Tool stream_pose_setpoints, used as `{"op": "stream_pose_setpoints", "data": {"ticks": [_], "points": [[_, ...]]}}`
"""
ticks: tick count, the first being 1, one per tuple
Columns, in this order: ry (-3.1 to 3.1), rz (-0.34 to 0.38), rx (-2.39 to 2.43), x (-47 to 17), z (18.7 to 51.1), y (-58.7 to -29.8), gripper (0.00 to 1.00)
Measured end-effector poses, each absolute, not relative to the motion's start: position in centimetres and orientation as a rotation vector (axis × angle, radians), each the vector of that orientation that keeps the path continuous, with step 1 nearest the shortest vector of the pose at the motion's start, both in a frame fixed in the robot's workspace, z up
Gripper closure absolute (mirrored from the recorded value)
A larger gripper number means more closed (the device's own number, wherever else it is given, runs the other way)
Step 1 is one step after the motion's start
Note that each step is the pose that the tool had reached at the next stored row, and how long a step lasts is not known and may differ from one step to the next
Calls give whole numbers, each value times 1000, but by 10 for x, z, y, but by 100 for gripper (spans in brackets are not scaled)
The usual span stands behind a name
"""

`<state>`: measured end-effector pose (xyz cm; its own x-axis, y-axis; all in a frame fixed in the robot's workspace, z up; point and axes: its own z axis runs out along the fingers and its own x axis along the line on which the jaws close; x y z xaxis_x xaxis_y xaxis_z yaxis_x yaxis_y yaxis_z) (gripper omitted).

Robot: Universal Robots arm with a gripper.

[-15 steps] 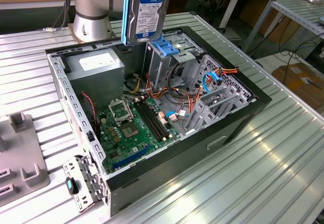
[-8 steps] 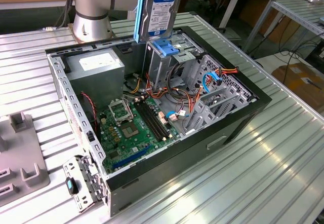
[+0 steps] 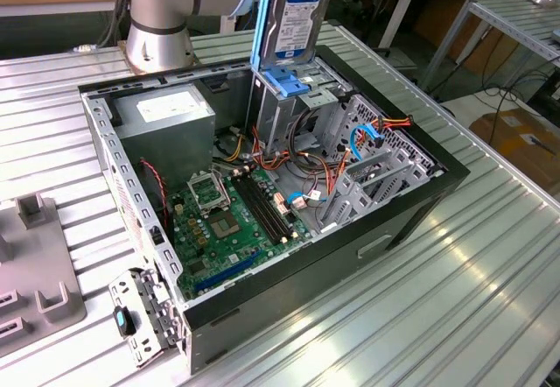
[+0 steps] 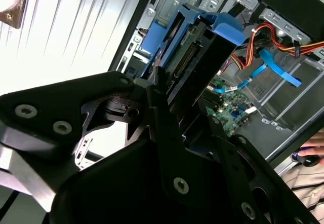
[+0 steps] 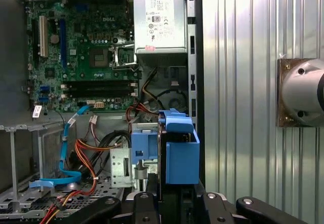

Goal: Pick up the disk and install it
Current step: 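Pick up the disk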

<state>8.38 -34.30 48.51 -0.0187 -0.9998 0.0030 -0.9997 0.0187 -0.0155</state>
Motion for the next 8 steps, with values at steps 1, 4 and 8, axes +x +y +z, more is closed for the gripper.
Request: {"op": "stream_pose_setpoints", "data": {"ticks": [1, 4, 8], "points": [[2236, -21, -2194, 85, 485, -343, 65], [2236, -21, -2195, 85, 485, -343, 65], [2237, -23, -2196, 85, 488, -343, 65]]}}
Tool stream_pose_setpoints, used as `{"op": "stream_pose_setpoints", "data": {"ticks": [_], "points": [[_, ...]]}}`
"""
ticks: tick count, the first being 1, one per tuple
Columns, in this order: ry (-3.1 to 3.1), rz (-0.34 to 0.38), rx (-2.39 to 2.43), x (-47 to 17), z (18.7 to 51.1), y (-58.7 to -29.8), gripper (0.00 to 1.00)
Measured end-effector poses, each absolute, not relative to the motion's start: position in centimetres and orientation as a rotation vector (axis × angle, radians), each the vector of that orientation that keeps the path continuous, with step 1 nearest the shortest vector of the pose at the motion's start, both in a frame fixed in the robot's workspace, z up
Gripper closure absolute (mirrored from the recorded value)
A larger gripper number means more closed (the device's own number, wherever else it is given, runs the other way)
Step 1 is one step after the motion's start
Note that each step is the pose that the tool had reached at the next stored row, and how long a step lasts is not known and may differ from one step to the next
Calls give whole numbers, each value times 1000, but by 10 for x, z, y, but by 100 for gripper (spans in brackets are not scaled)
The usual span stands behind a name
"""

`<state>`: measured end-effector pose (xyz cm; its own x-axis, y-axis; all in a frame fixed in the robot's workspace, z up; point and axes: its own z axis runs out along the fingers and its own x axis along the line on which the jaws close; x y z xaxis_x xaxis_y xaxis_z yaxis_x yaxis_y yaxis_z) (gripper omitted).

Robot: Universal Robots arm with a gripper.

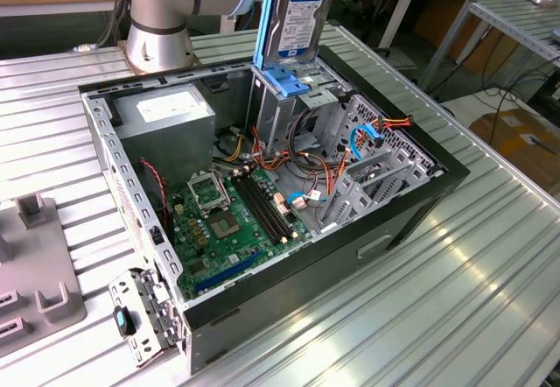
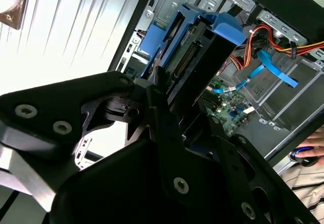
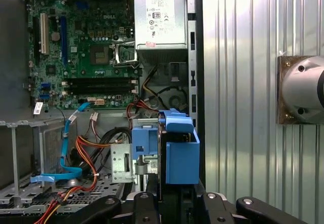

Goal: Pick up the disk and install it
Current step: 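Pick up the disk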

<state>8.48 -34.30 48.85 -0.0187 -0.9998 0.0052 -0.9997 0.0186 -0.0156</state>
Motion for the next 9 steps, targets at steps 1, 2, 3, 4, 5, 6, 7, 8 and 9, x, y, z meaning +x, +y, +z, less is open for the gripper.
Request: {"op": "stream_pose_setpoints", "data": {"ticks": [1, 2, 3, 4, 5, 6, 7, 8, 9], "points": [[2237, -23, -2195, 85, 489, -343, 65], [2237, -23, -2195, 85, 489, -343, 65], [2237, -23, -2195, 85, 489, -343, 65], [2237, -23, -2195, 85, 489, -343, 65], [2237, -23, -2195, 88, 489, -343, 65], [2237, -23, -2196, 94, 489, -343, 65], [2237, -22, -2196, 96, 489, -343, 65], [2237, -22, -2196, 97, 489, -343, 65], [2237, -22, -2196, 97, 489, -343, 65]]}}
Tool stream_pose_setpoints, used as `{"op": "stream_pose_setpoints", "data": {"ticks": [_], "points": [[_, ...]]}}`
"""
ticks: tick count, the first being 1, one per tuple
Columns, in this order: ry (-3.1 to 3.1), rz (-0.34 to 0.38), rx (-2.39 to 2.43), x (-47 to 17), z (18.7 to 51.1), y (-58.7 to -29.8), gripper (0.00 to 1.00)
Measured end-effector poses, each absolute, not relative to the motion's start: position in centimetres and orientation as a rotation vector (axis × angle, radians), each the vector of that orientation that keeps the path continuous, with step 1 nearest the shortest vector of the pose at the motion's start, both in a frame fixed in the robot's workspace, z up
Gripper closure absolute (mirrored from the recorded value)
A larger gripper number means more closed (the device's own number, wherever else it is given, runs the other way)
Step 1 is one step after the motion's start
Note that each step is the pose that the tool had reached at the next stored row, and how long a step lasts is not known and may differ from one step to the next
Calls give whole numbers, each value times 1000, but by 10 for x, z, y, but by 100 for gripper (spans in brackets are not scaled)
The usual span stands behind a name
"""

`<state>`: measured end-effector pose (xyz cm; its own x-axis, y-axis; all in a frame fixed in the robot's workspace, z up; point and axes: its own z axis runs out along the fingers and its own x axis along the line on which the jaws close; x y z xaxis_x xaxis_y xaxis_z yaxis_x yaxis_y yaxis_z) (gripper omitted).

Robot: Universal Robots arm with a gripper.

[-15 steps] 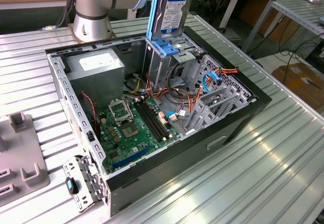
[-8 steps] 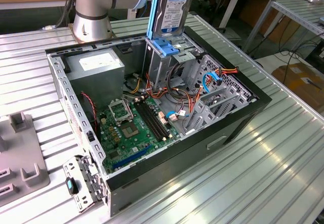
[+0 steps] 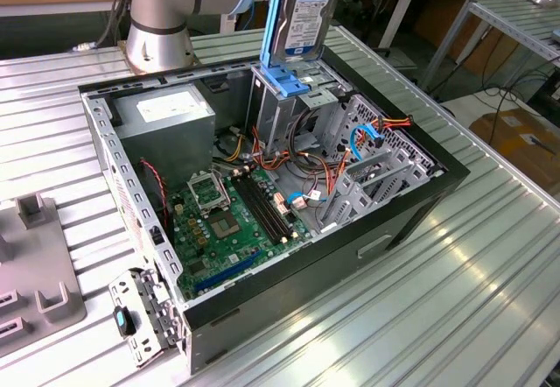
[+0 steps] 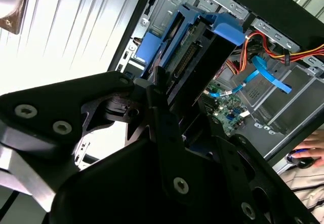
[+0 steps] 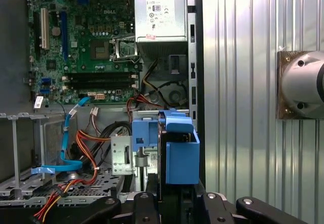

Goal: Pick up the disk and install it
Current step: 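Pick up the disk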

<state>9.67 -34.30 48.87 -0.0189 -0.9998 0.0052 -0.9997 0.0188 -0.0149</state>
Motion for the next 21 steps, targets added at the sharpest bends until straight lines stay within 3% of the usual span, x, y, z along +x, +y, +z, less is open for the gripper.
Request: {"op": "stream_pose_setpoints", "data": {"ticks": [21], "points": [[2237, -22, -2196, 99, 489, -364, 65]]}}
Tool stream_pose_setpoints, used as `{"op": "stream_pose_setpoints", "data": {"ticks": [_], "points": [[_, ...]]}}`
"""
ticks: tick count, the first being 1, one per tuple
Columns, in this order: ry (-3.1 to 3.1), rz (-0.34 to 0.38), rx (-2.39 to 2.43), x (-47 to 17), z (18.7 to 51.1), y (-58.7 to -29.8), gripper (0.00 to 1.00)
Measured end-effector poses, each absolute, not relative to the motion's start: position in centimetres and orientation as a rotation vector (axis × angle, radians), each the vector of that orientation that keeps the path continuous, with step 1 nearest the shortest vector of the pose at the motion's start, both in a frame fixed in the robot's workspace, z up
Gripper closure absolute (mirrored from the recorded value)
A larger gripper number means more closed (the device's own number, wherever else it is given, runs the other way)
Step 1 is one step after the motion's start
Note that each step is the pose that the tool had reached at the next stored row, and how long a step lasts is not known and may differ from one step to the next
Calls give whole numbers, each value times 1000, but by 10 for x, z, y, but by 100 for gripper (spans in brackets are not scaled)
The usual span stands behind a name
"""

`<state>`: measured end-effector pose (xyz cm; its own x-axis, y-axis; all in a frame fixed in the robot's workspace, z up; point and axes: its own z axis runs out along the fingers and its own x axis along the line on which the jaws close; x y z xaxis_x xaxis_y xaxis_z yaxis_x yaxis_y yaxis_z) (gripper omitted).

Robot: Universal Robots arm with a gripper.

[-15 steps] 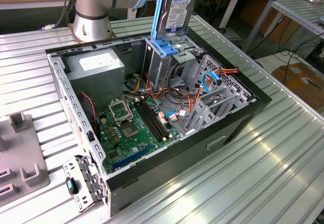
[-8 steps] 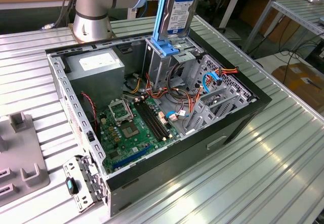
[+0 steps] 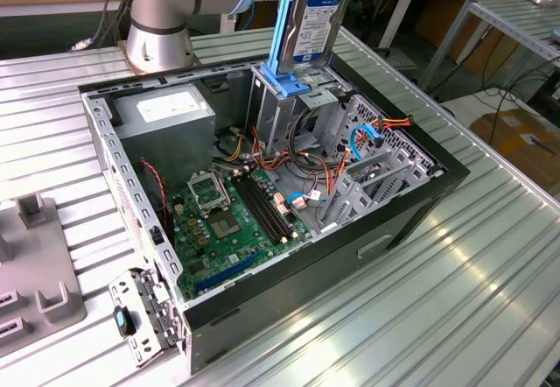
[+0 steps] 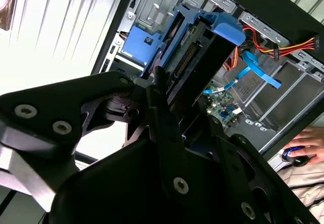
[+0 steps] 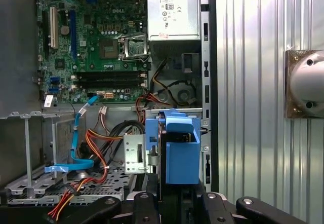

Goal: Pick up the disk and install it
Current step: 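Pick up the disk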

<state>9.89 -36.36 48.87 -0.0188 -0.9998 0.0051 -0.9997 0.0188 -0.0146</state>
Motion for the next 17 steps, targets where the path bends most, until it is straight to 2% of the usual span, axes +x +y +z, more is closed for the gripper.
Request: {"op": "stream_pose_setpoints", "data": {"ticks": [17], "points": [[2243, -24, -2201, 103, 489, -383, 65]]}}
